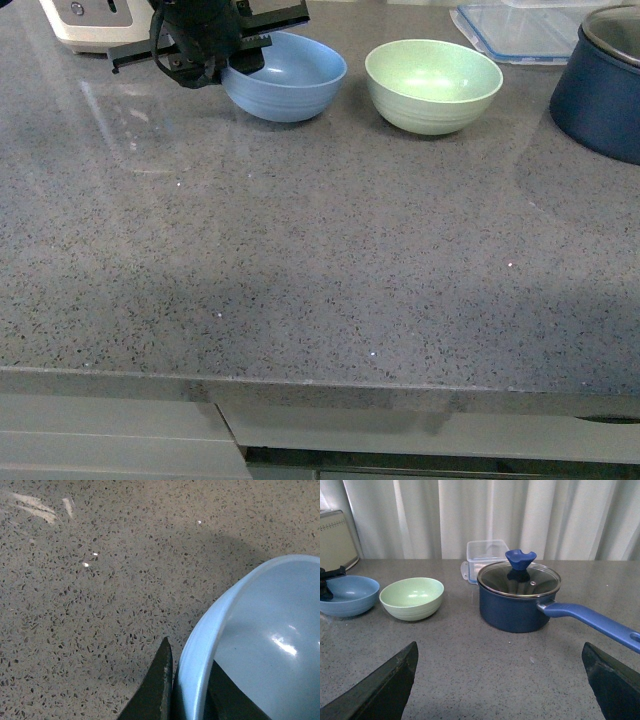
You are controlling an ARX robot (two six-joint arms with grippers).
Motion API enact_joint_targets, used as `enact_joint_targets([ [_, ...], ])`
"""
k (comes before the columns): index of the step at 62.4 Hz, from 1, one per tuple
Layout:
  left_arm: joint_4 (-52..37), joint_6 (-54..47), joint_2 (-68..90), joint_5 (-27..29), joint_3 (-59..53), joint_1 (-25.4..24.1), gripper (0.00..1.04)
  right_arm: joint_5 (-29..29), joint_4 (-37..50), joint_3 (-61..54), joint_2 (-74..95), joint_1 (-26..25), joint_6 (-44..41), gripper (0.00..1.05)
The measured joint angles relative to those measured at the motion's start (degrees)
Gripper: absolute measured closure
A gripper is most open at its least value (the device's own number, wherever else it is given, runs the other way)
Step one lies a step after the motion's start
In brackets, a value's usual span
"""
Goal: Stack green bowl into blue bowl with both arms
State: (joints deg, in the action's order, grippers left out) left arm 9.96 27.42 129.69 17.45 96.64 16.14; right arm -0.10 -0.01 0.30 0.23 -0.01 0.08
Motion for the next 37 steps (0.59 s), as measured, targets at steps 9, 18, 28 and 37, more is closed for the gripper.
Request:
enact_joint_targets([
  [9, -0.2, 1.0, 0.0, 0.0, -0.2, 0.0, 0.97, 0.0, 0.0, 0.0, 0.0, 0.0, 0.0, 0.1],
  [18, -0.4, 1.7, 0.0, -0.3, -0.2, 0.0, 0.72, 0.0, 0.0, 0.0, 0.0, 0.0, 0.0, 0.1],
  [28, -0.9, 0.9, -1.7, 0.9, -0.1, -0.3, 0.43, 0.0, 0.0, 0.0, 0.0, 0.0, 0.0, 0.1],
  [37, -1.0, 0.1, -6.5, 1.8, -1.5, -0.9, 0.2, 0.0, 0.0, 0.0, 0.0, 0.0, 0.0, 0.1],
])
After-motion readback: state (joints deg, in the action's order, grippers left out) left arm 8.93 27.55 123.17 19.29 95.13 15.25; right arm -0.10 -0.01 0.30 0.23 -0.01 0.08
